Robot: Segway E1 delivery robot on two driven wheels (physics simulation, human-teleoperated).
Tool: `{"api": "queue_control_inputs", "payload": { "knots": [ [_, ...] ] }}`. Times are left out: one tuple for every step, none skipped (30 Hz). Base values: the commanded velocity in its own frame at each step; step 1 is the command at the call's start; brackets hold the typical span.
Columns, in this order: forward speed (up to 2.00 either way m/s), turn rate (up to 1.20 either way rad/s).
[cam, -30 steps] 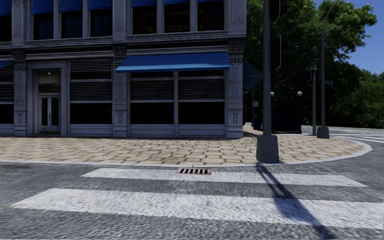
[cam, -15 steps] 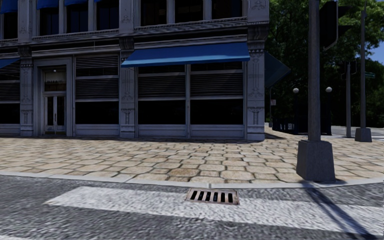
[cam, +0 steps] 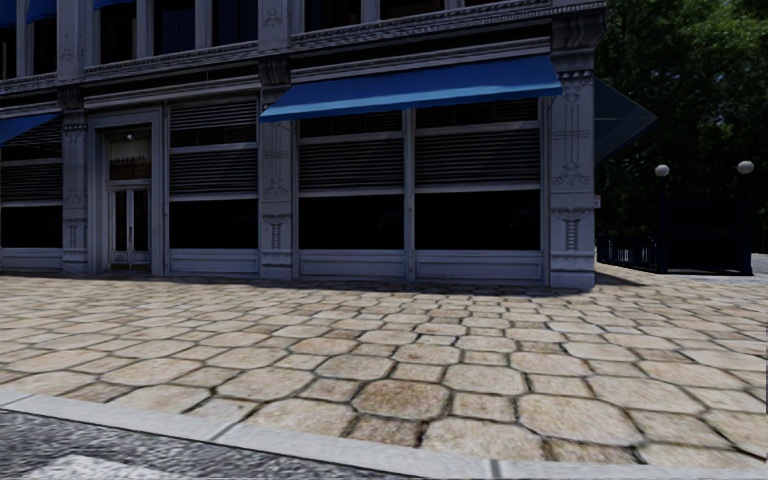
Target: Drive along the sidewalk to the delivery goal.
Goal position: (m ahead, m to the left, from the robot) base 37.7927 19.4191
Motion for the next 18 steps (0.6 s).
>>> {"api": "queue_control_inputs", "payload": {
  "knots": [
    [2.0, 0.43],
    [2.0, 0.44],
    [2.0, 0.45],
    [2.0, 0.45],
    [2.0, 0.47],
    [2.0, 0.49],
    [2.0, 0.51],
    [2.0, 0.51],
    [2.0, 0.54],
    [2.0, 0.57],
    [2.0, 0.57],
    [2.0, 0.6],
    [2.0, 0.62],
    [2.0, 0.62],
    [2.0, 0.63],
    [2.0, 0.63],
    [2.0, 0.63],
    [2.0, 0.63]
  ]
}}
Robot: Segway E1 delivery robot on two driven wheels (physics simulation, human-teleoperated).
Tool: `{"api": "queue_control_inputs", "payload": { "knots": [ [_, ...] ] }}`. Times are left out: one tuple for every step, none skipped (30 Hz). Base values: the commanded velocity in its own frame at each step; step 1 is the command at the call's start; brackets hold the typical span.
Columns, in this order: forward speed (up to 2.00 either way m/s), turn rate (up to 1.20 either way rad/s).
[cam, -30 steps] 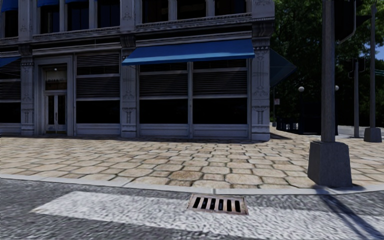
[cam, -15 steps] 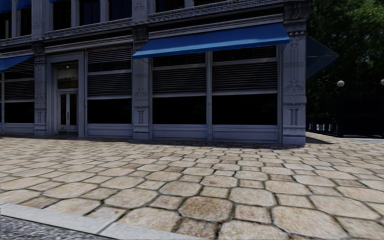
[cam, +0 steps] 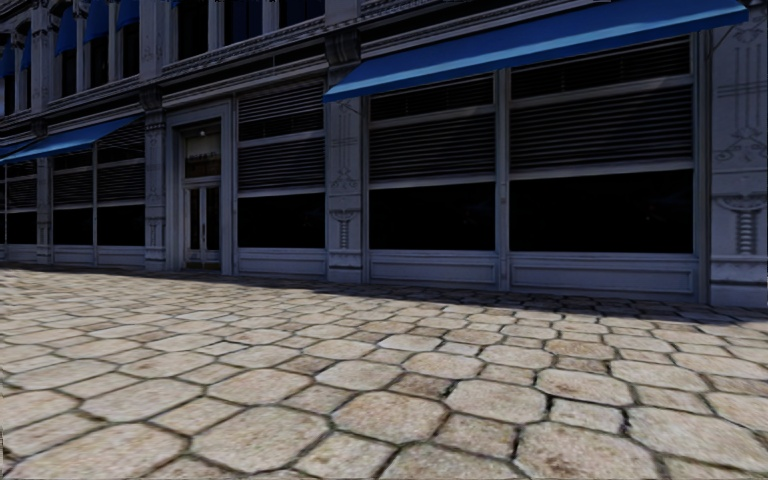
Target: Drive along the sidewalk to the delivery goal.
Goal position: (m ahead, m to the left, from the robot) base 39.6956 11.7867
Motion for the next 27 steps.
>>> {"api": "queue_control_inputs", "payload": {
  "knots": [
    [2.0, 0.63],
    [2.0, 0.63],
    [2.0, 0.63],
    [2.0, 0.63],
    [2.0, 0.63],
    [2.0, 0.63],
    [2.0, 0.63],
    [2.0, 0.63],
    [2.0, 0.63],
    [2.0, 0.63],
    [2.0, 0.63],
    [2.0, 0.63],
    [2.0, 0.63],
    [2.0, 0.63],
    [2.0, 0.63],
    [2.0, 0.63],
    [2.0, 0.63],
    [2.0, 0.63],
    [2.0, 0.63],
    [2.0, 0.63],
    [2.0, 0.63],
    [2.0, 0.63],
    [2.0, 0.63],
    [2.0, 0.63],
    [2.0, 0.63],
    [2.0, 0.63],
    [2.0, 0.63]
  ]
}}
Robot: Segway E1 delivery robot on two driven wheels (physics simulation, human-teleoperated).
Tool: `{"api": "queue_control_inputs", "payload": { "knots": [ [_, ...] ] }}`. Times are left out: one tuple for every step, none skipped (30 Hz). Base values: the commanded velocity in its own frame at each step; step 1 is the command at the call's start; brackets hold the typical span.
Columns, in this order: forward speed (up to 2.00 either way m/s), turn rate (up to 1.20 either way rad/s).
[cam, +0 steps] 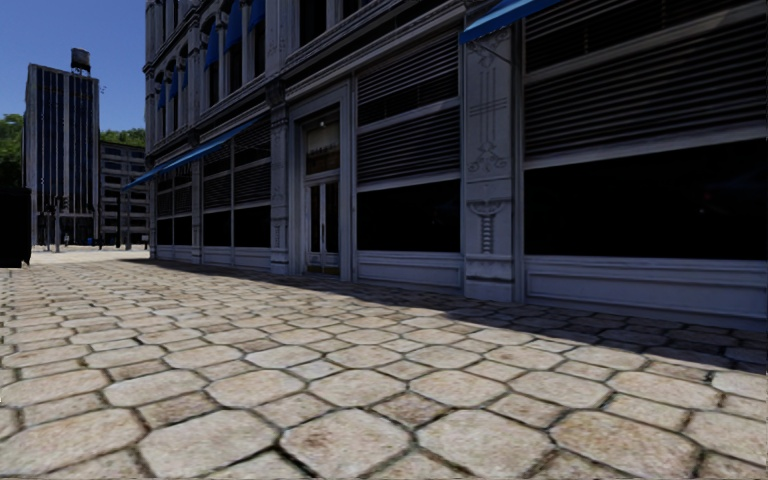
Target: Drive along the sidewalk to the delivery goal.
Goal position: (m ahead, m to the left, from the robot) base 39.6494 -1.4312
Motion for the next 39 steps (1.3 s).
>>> {"api": "queue_control_inputs", "payload": {
  "knots": [
    [2.0, 0.63],
    [2.0, 0.63],
    [2.0, 0.63],
    [2.0, 0.63],
    [2.0, 0.63],
    [2.0, 0.63],
    [2.0, 0.63],
    [2.0, 0.63],
    [2.0, 0.63],
    [2.0, 0.63],
    [2.0, 0.63],
    [2.0, 0.63],
    [2.0, 0.63],
    [2.0, 0.63],
    [2.0, 0.63],
    [2.0, 0.63],
    [2.0, 0.63],
    [2.0, 0.63],
    [2.0, 0.63],
    [2.0, 0.63],
    [2.0, 0.63],
    [2.0, 0.53],
    [2.0, 0.34],
    [2.0, 0.34],
    [2.0, 0.17],
    [2.0, 0.09],
    [2.0, 0.01],
    [2.0, 0.01],
    [2.0, 0.0],
    [2.0, 0.0],
    [2.0, 0.0],
    [2.0, 0.0],
    [2.0, 0.0],
    [2.0, 0.0],
    [2.0, 0.0],
    [2.0, 0.0],
    [2.0, 0.0],
    [2.0, 0.0],
    [2.0, 0.0]
  ]
}}
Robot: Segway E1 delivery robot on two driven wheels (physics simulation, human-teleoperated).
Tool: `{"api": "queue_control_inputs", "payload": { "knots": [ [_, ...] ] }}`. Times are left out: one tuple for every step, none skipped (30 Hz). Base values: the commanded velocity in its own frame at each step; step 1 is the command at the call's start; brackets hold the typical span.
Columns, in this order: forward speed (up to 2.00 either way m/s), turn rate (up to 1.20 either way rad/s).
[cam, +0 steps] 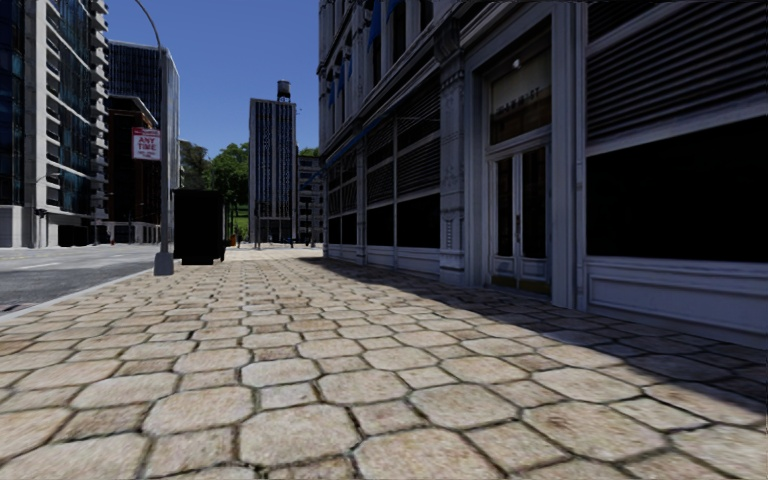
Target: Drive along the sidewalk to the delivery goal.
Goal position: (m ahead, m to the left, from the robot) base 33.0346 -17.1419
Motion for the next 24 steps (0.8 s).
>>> {"api": "queue_control_inputs", "payload": {
  "knots": [
    [2.0, 0.0],
    [2.0, 0.0],
    [2.0, 0.0],
    [2.0, 0.07],
    [2.0, 0.18],
    [2.0, 0.28],
    [2.0, 0.32],
    [2.0, 0.32],
    [2.0, 0.33],
    [2.0, 0.33],
    [2.0, 0.33],
    [2.0, 0.33],
    [2.0, 0.33],
    [2.0, 0.33],
    [2.0, 0.33],
    [2.0, 0.33],
    [2.0, 0.33],
    [2.0, 0.33],
    [2.0, 0.33],
    [2.0, 0.33],
    [2.0, 0.33],
    [2.0, 0.33],
    [2.0, 0.33],
    [2.0, 0.33]
  ]
}}
